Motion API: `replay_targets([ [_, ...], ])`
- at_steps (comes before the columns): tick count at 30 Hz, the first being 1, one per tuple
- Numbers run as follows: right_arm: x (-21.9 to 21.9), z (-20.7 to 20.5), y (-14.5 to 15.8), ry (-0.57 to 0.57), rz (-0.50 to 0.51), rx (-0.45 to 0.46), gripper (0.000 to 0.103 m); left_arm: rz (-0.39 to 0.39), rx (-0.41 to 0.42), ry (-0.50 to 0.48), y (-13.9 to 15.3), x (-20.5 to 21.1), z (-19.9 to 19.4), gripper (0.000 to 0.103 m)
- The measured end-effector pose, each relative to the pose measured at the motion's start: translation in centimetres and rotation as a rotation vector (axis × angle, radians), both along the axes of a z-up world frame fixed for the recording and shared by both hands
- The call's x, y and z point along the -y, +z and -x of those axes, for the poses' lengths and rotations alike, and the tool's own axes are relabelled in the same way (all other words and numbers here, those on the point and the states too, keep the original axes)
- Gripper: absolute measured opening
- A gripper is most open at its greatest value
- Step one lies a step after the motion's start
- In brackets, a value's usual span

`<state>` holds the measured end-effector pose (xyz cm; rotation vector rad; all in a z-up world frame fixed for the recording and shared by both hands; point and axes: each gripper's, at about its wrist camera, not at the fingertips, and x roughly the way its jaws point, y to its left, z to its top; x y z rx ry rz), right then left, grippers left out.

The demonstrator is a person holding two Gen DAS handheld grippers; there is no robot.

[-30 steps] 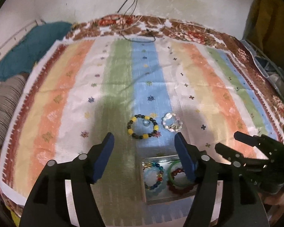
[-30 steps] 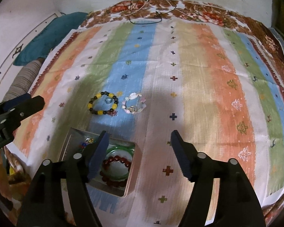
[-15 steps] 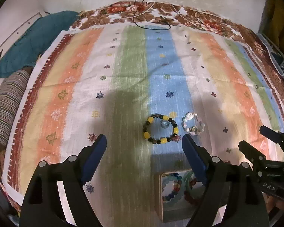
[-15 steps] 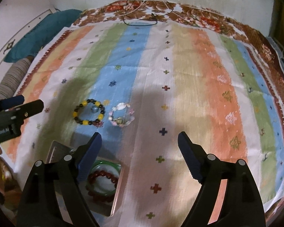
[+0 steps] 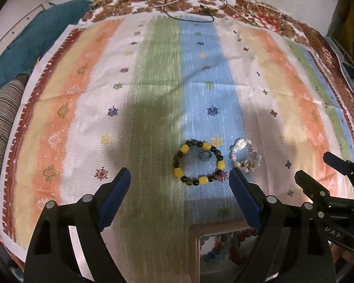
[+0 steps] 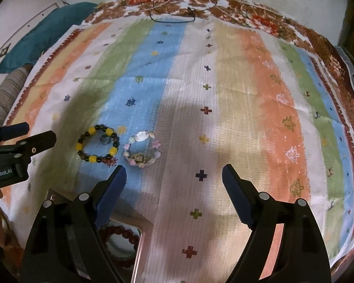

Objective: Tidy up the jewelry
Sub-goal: 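Move both grippers toward the yellow-and-black and pink-and-white bracelets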

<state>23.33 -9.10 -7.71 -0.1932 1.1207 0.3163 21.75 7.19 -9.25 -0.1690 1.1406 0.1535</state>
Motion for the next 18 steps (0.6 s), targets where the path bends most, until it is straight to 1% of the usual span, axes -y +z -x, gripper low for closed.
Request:
replay_targets([
  [4, -0.3, -0.7, -0.9, -0.003, 0.014, -0.021, 0.083, 0.002, -0.021, 0.006, -0.9, -0.4, -0.7, 0.084],
  [10, -0.7, -1.5, -1.7, -0.005, 0.000, -0.046, 0.083, -0.007, -0.036, -0.008, -1.7, -0.3, -1.5, 0.084],
  [18, -1.4, -2.5, -3.2, -0.006, 0.031, -0.067, 0.083, -0.026, -0.066, -0.034, -3.1, 0.0, -2.6, 0.084],
])
